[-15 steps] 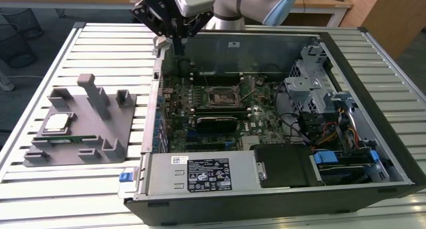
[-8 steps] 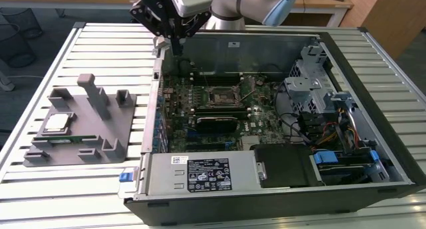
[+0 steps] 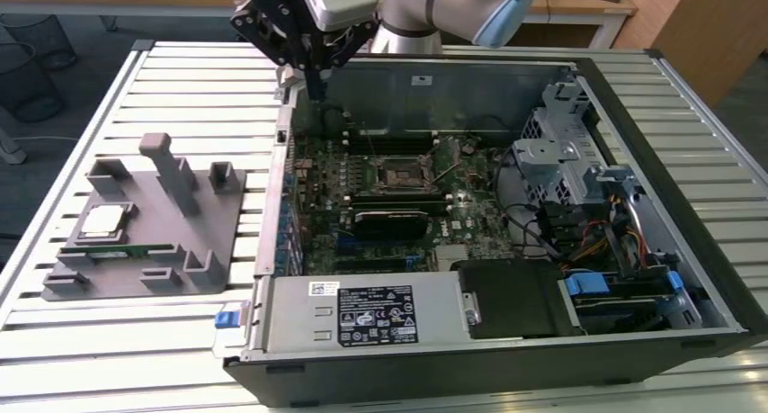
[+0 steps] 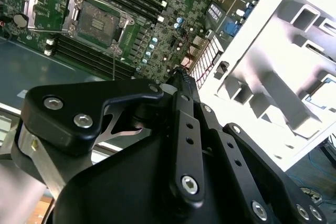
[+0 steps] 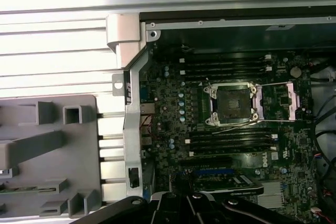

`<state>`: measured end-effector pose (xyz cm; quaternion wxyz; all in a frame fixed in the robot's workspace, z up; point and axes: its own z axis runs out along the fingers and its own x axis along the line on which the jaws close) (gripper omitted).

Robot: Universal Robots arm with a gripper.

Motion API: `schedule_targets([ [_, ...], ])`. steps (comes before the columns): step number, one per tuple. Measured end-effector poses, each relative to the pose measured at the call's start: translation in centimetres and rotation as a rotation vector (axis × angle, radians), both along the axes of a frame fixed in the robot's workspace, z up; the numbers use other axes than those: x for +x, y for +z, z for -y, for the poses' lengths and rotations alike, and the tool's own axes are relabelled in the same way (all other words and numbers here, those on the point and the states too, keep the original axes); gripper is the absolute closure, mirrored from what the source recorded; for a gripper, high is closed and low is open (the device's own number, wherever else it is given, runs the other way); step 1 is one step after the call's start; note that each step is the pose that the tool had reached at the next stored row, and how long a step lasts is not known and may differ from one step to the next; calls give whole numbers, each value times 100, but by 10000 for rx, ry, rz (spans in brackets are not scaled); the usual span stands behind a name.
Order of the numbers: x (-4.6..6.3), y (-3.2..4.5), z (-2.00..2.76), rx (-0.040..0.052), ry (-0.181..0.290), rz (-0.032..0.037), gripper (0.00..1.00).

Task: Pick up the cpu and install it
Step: 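Reach for the cpu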

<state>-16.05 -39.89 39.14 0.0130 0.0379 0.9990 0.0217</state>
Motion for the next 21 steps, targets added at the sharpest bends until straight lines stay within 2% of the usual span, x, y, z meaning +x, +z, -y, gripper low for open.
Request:
schedule_targets([
  [21,-123,-13,0,-1,0,-2,89],
])
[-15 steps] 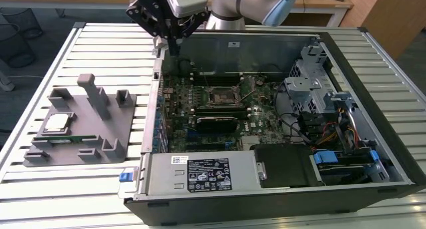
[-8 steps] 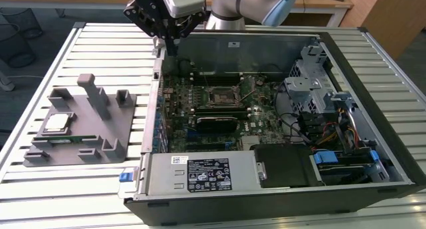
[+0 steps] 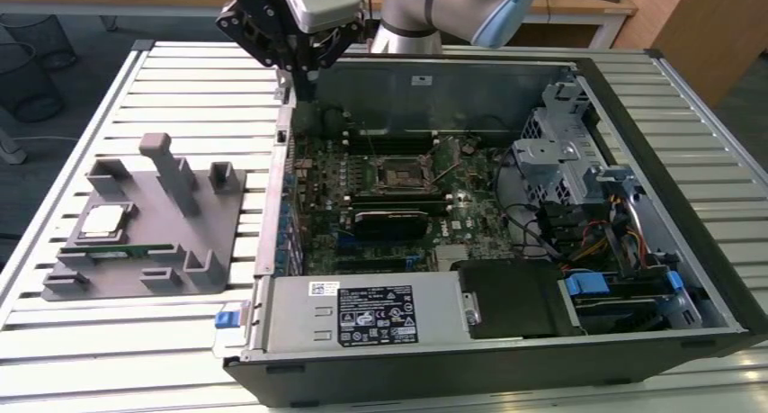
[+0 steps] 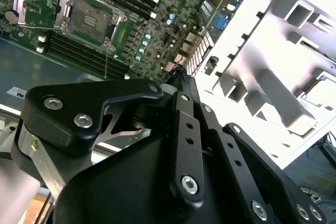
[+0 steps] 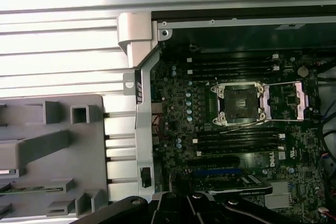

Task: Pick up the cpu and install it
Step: 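Reach for the cpu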

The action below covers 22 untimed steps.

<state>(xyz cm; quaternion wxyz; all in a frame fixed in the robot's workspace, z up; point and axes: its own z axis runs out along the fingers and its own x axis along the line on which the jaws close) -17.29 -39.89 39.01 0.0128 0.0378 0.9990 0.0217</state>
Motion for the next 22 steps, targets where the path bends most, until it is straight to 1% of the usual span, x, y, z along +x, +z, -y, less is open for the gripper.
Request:
schedule_targets([
  [22,-149,-15,0,1,-1,1,89],
])
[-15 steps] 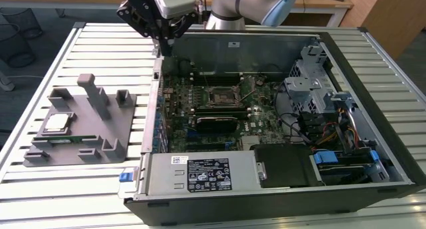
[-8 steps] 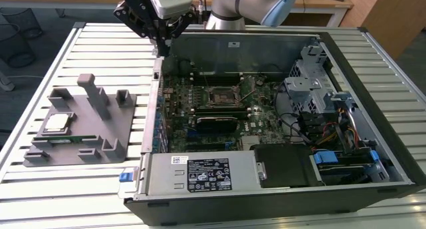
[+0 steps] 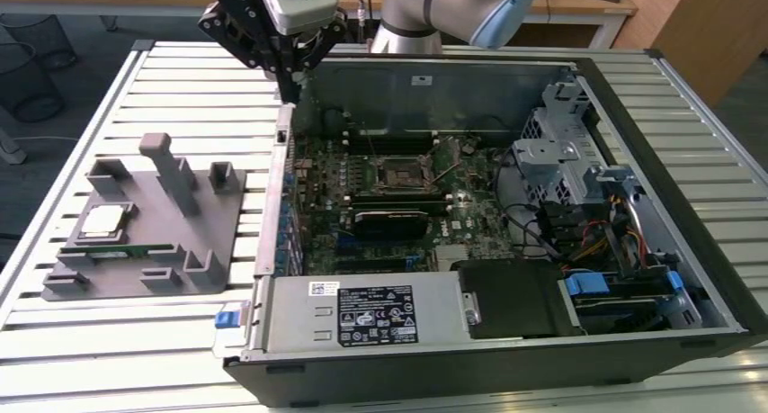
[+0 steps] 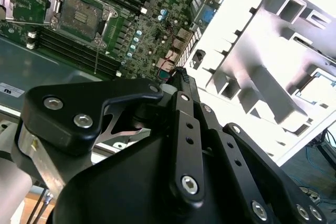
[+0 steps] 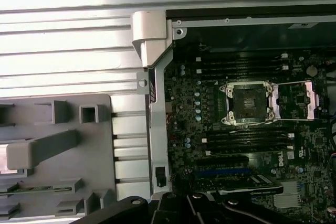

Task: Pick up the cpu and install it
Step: 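Reach for the cpu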

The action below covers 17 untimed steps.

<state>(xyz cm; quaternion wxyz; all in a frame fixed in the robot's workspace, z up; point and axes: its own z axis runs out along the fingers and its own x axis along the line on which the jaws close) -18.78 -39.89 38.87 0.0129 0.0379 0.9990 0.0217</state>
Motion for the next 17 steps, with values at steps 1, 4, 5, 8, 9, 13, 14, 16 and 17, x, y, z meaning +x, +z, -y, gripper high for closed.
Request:
schedule_targets([
  [1,-7,-1,0,0,0,0,89],
  [4,-27,-3,0,0,0,0,89],
  [5,-34,-3,0,0,0,0,89],
  [8,-54,-5,0,0,1,0,89],
  [9,-61,-6,0,0,1,0,89],
  [13,-89,-9,0,0,0,0,89],
  [14,-96,-9,0,0,0,0,89],
  [16,-110,-10,0,0,1,0,89],
  [17,-117,-11,0,0,0,0,89],
])
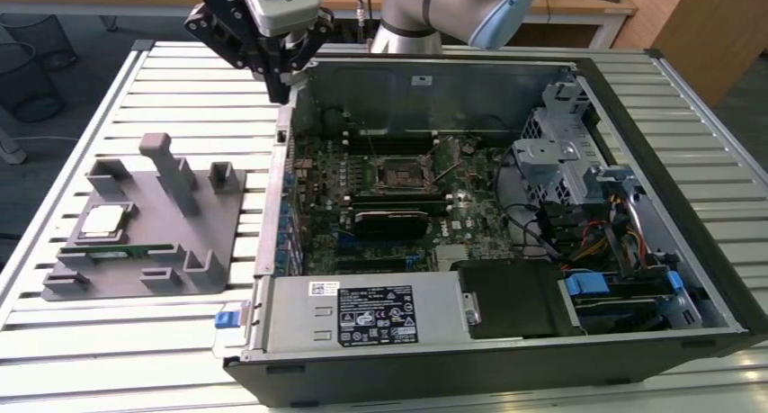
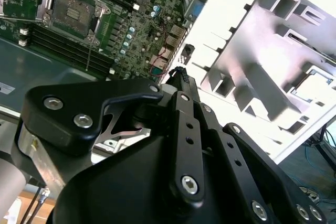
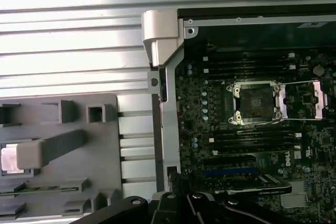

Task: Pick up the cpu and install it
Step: 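Reach for the cpu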

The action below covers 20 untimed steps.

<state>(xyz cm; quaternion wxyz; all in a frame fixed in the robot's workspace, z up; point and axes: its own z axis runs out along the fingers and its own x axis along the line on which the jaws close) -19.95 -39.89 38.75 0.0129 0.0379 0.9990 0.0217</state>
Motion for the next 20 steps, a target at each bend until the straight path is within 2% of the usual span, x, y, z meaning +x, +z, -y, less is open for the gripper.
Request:
schedule_targets([
  [20,-140,-13,0,0,0,0,89],
])
